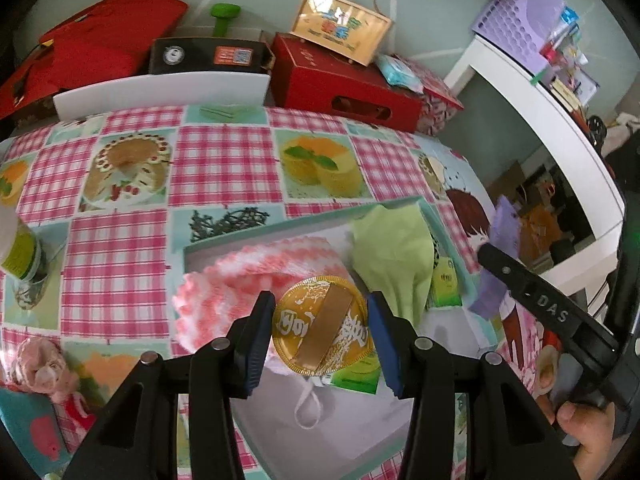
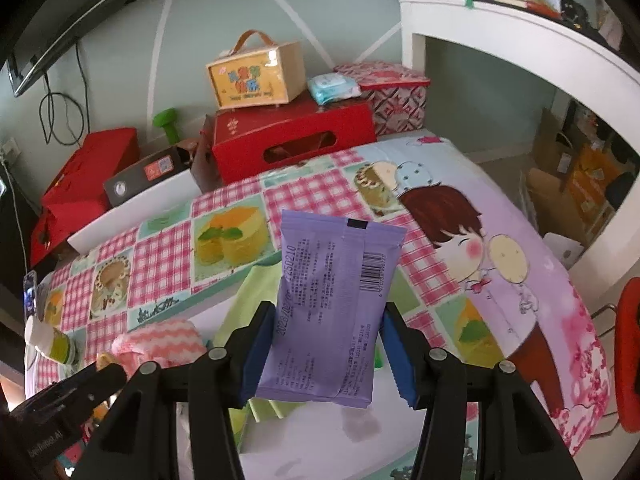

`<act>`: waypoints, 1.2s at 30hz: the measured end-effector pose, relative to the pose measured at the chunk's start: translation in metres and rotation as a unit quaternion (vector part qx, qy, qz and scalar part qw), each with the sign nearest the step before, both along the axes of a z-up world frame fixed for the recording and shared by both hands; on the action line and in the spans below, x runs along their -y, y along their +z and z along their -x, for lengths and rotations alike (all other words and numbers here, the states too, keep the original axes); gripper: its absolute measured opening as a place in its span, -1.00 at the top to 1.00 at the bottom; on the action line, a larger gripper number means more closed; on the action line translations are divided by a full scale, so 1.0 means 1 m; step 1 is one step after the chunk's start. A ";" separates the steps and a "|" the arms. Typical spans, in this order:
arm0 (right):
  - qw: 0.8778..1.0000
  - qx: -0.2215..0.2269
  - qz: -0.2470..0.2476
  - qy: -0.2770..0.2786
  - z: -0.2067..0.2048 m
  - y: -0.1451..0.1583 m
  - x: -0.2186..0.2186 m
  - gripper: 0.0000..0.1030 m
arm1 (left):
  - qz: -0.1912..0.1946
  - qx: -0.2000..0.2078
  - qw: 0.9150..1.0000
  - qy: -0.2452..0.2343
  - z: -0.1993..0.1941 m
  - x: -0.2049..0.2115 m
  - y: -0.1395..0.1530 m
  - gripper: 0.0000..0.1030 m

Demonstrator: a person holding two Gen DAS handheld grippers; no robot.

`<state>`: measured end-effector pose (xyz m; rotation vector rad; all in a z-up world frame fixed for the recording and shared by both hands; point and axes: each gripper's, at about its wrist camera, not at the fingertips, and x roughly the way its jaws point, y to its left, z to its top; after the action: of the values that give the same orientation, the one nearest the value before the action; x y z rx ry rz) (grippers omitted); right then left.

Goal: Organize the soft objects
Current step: 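Carry the orange item with the left tool while the right tool carries the purple packet to the tray, then open the left tool over the tray while the right tool releases the purple packet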

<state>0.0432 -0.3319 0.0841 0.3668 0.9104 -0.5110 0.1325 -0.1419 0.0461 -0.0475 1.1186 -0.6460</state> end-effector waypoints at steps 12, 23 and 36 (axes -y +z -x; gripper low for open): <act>0.998 -0.044 -0.020 0.032 -0.019 -0.034 -0.013 -0.10 | -0.037 -0.027 0.999 -0.024 0.004 0.028 -0.034 0.05; 0.998 -0.051 -0.022 0.036 -0.022 -0.036 -0.012 -0.14 | -0.046 -0.022 0.998 -0.031 0.006 0.029 -0.029 0.03; 0.998 -0.045 -0.010 0.040 -0.020 -0.026 -0.015 -0.27 | -0.027 -0.004 0.999 -0.028 0.011 0.020 -0.005 -0.03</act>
<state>0.0633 -0.3166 0.0578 0.3270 1.0136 -0.4480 0.1220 -0.1620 0.0414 0.0270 1.1472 -0.6659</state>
